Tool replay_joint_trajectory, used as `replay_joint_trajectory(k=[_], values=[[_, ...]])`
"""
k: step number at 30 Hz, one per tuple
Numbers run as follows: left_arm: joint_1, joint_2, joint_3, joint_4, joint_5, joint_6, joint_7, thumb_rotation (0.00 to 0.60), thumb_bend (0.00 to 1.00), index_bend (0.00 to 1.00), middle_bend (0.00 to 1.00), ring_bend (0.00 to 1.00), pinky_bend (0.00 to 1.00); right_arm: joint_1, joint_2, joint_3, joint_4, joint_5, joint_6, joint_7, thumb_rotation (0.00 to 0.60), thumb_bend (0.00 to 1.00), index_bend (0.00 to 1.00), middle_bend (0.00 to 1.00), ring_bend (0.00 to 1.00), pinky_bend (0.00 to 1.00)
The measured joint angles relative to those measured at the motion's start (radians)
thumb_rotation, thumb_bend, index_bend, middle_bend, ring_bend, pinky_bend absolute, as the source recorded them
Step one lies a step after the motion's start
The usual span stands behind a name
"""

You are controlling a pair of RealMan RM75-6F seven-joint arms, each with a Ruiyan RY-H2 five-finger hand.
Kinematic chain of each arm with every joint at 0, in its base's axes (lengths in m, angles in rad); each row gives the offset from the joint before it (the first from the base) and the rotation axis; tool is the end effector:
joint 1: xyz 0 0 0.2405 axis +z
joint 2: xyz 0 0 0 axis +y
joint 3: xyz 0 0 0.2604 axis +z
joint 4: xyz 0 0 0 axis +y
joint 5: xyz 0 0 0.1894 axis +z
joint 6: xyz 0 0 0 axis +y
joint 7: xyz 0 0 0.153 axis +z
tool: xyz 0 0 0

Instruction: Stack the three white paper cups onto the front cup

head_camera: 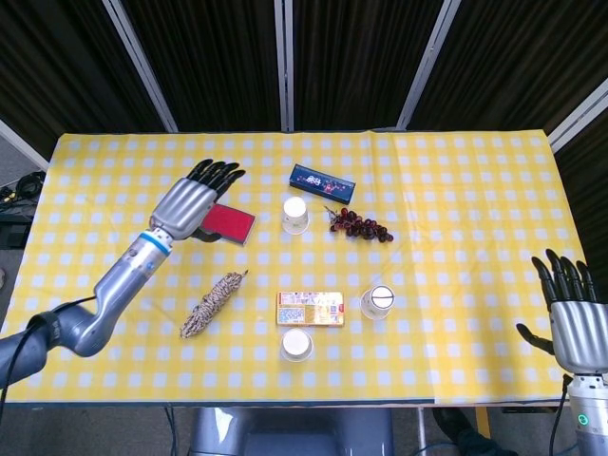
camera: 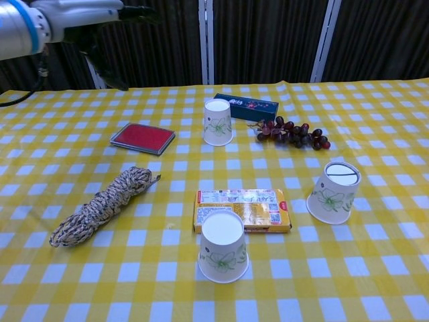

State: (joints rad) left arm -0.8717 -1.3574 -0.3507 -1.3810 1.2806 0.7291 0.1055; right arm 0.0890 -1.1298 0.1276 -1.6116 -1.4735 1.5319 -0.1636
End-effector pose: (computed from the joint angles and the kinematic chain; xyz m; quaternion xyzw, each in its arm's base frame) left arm -0.1035 0.4219 0.0781 -0.7647 -0.3048 -0.4048 0.3980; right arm -0.2994 -0.2033 0.1965 0.5864 -0.3127 0.3765 0.6454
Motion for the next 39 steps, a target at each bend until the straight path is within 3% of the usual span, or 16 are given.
replay_joint_trajectory(k=[5,9,15,28,33,36,39], values=[[-0.139,-0.126,-0.015,0.19,-0.031,-0.121,-0.012,0.6,0.02,0.04,0.0,0.0,0.01,0.005,-0.005,0.021,0.028,0.046,-0.018,0.005,0.6,0.0,0.0,0.0,0.0,0.0],[-0.237,-0.23,-0.017,0.344,-0.048,-0.198,-0.018,0.6,0.14,0.07,0.01,0.0,0.07,0.01,-0.008,0.03,0.043,0.071,-0.032,0.011,0.6,0.0,0.0,0.0,0.0,0.0],[-0.345,-0.355,-0.007,0.516,-0.056,-0.285,-0.044,0.6,0.16,0.1,0.04,0.04,0.11,0.018,-0.013,0.04,0.068,0.101,-0.055,0.021,0.6,0.0,0.0,0.0,0.0,0.0],[-0.453,-0.545,0.023,0.806,-0.022,-0.323,-0.129,0.6,0.19,0.2,0.14,0.18,0.31,0.02,-0.017,0.046,0.081,0.125,-0.06,0.02,0.6,0.0,0.0,0.0,0.0,0.0],[-0.48,-0.603,0.035,0.91,-0.013,-0.345,-0.17,0.6,0.19,0.28,0.25,0.28,0.39,0.02,-0.017,0.047,0.085,0.13,-0.061,0.021,0.6,0.0,0.0,0.0,0.0,0.0],[-0.489,-0.623,0.039,0.945,-0.01,-0.346,-0.197,0.6,0.2,0.37,0.34,0.38,0.47,0.019,-0.016,0.047,0.084,0.13,-0.059,0.023,0.6,0.0,0.0,0.0,0.0,0.0],[-0.495,-0.631,0.038,0.957,-0.012,-0.352,-0.224,0.6,0.2,0.43,0.39,0.41,0.49,0.018,-0.015,0.047,0.083,0.128,-0.056,0.022,0.6,0.0,0.0,0.0,0.0,0.0]])
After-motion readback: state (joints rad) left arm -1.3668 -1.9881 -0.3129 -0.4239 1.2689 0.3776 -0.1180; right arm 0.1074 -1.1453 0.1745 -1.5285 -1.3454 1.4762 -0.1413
